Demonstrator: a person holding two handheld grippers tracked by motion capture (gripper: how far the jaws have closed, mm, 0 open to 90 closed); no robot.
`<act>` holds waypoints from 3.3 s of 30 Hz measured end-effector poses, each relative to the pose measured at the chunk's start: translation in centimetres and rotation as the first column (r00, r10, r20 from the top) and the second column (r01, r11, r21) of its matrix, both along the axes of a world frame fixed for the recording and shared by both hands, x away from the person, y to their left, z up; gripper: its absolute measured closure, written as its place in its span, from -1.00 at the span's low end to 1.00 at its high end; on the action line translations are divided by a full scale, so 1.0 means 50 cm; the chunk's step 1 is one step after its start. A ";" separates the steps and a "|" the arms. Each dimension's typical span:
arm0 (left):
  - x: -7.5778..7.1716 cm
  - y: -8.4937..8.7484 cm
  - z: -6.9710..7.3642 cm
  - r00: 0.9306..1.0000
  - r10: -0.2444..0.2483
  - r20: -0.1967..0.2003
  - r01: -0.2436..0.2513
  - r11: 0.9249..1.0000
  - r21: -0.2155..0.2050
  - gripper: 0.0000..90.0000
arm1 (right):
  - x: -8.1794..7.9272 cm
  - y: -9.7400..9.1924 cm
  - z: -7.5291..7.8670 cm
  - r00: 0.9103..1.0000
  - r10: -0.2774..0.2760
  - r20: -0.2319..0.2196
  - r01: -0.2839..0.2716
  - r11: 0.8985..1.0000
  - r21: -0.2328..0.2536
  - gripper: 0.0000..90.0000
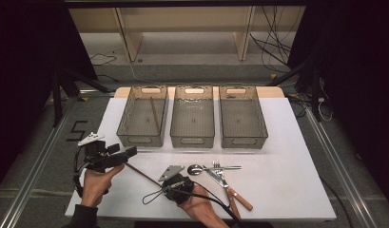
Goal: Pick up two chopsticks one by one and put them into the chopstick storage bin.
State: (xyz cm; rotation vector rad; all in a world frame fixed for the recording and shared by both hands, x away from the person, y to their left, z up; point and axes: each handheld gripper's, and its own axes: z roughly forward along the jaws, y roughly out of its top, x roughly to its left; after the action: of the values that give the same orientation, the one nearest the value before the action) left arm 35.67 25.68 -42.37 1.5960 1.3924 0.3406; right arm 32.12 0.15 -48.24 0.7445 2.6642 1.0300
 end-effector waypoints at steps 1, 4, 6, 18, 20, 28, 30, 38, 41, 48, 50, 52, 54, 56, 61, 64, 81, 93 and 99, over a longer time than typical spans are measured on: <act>0.000 0.002 -0.002 1.000 0.008 -0.009 -0.008 1.000 -0.001 -0.62 | 0.002 -0.002 0.003 1.000 -0.005 0.003 0.005 1.000 0.004 0.93; 0.002 0.005 -0.011 0.999 0.025 -0.041 -0.026 1.000 -0.015 -0.60 | 0.005 -0.007 0.014 1.000 -0.004 0.014 0.004 1.000 0.026 0.93; 0.001 0.002 -0.019 0.998 0.029 -0.060 -0.030 0.999 -0.013 -0.59 | 0.006 -0.008 0.021 1.000 -0.007 0.022 0.006 0.999 0.031 0.93; -0.017 -0.030 -0.079 0.980 0.011 -0.200 -0.015 1.000 -0.022 -0.54 | 0.010 -0.014 0.045 0.998 -0.004 0.055 0.002 0.999 0.045 0.93; -0.019 -0.033 -0.087 0.976 0.013 -0.217 -0.021 0.999 -0.033 -0.54 | 0.010 -0.015 0.045 0.999 -0.002 0.054 0.000 0.999 0.044 0.93; -0.022 -0.036 -0.108 0.960 -0.017 -0.278 -0.019 0.992 -0.126 -0.49 | 0.008 -0.017 0.047 0.998 -0.002 0.060 -0.001 0.998 0.056 0.93; -0.020 -0.038 -0.113 0.958 -0.019 -0.287 -0.022 0.990 -0.141 -0.48 | 0.007 -0.017 0.047 0.998 -0.003 0.059 0.000 0.998 0.059 0.93; -0.014 -0.045 -0.122 0.949 -0.041 -0.312 -0.019 0.982 -0.187 -0.43 | 0.004 -0.018 0.045 0.998 0.002 0.065 -0.006 0.998 0.062 0.93; -0.012 -0.050 -0.126 0.946 -0.049 -0.321 -0.014 0.981 -0.193 -0.43 | 0.003 -0.017 0.045 0.998 0.003 0.065 -0.008 0.998 0.065 0.93; -0.006 -0.059 -0.134 0.939 -0.064 -0.337 -0.011 0.977 -0.215 -0.41 | 0.002 -0.016 0.045 0.998 0.010 0.067 -0.014 0.998 0.064 0.93; -0.005 -0.060 -0.136 0.939 -0.067 -0.338 -0.014 0.973 -0.232 -0.39 | 0.001 -0.016 0.045 0.998 0.014 0.067 -0.018 0.998 0.061 0.93; -0.003 -0.059 -0.139 0.937 -0.072 -0.341 -0.017 0.968 -0.250 -0.37 | 0.000 -0.015 0.044 0.997 0.020 0.071 -0.024 0.998 0.062 0.93; -0.002 -0.058 -0.143 0.936 -0.079 -0.343 -0.021 0.960 -0.278 -0.33 | 0.000 -0.015 0.044 0.997 0.021 0.071 -0.026 0.998 0.064 0.93; -0.002 -0.056 -0.144 0.937 -0.076 -0.341 -0.026 0.958 -0.284 -0.28 | -0.001 -0.015 0.044 0.997 0.028 0.071 -0.033 0.997 0.064 0.93; -0.007 -0.050 -0.138 0.949 -0.058 -0.310 -0.038 0.954 -0.296 -0.02 | -0.004 -0.015 0.044 0.997 0.034 0.071 -0.039 0.997 0.068 0.93; -0.009 -0.046 -0.131 0.954 -0.063 -0.292 -0.037 0.946 -0.323 0.15 | -0.004 -0.018 0.045 0.997 0.039 0.073 -0.044 0.996 0.075 0.93; -0.019 -0.034 -0.088 0.973 -0.153 -0.171 0.053 0.876 -0.479 0.87 | -0.001 -0.035 0.042 0.997 0.031 0.067 -0.040 0.990 0.138 0.79; -0.016 -0.024 -0.053 0.982 -0.144 -0.120 0.082 0.906 -0.415 0.88 | 0.007 -0.086 0.077 0.997 0.007 0.073 -0.020 0.984 0.177 0.30; -0.007 -0.012 -0.031 0.985 -0.143 -0.099 0.094 0.917 -0.387 0.88 | 0.005 -0.116 0.087 0.997 -0.015 0.073 -0.002 0.976 0.219 0.00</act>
State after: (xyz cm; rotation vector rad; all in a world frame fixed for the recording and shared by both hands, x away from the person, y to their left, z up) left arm 35.34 25.06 -43.91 1.3851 1.3506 -0.1046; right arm 32.36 -5.64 -43.88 0.7382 2.5107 1.3384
